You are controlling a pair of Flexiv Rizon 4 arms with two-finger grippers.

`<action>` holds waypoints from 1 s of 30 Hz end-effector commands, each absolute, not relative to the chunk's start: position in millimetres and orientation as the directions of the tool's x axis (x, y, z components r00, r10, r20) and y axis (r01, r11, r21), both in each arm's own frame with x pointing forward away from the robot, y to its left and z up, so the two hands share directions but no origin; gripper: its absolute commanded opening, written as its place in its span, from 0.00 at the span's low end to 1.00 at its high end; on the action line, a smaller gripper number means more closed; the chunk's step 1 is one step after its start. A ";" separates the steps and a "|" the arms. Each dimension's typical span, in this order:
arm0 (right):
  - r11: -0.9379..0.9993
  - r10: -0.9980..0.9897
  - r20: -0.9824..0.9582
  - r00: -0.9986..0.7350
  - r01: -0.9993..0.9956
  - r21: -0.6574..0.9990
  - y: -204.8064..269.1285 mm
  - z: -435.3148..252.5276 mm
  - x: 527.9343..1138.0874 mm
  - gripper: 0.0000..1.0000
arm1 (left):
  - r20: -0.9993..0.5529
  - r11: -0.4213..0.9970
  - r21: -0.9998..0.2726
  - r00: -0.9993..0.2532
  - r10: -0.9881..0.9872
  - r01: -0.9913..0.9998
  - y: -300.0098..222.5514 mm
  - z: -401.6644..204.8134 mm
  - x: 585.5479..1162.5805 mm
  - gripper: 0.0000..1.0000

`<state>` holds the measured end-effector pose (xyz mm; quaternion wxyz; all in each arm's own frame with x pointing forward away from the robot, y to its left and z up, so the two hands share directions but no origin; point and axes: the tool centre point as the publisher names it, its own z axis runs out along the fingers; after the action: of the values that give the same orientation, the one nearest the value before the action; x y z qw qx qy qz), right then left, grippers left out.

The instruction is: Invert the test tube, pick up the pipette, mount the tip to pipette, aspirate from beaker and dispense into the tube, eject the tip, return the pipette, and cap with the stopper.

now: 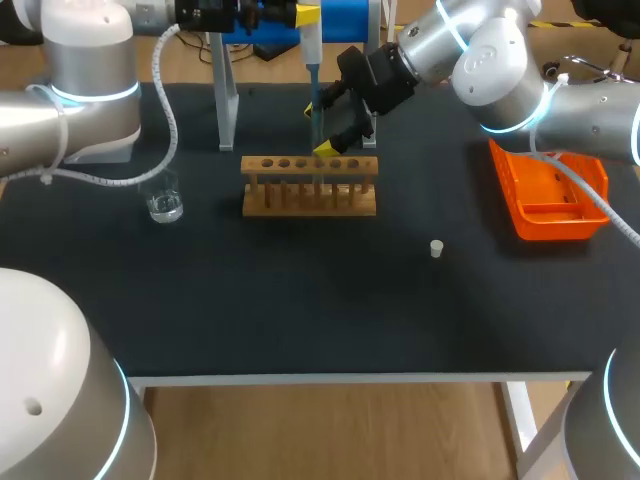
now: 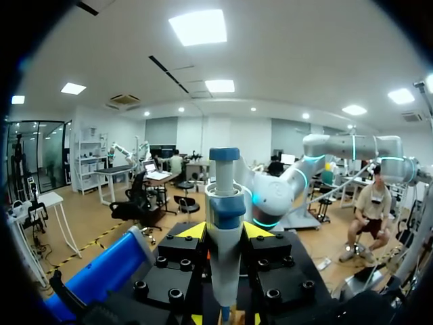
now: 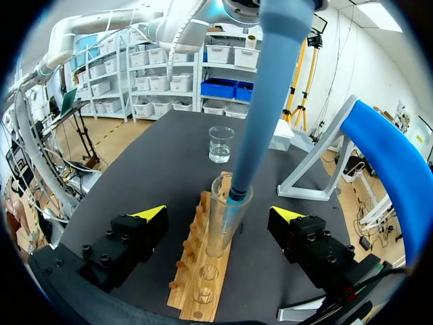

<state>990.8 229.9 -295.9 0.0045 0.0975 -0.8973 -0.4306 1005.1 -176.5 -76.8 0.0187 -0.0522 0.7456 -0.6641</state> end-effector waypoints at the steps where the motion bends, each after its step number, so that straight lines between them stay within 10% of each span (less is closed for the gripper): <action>1: 0.612 -0.183 -0.073 -0.980 -0.171 0.772 229.1 -295.1 992.1 1.00 | 0.040 0.111 -0.992 -0.994 -0.104 -0.051 -177.0 -77.1 1005.0 0.00; 30: 0.582 0.037 -0.107 -0.994 -0.066 0.811 120.8 -190.3 987.3 1.00 | 0.040 0.111 -0.992 -0.994 -0.104 -0.051 -177.0 -77.1 1005.0 0.00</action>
<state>1002.8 156.0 -221.2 -0.0395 0.0148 -0.8909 -0.4522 1004.9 -176.5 -76.9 0.0190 -0.0524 0.7454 -0.6643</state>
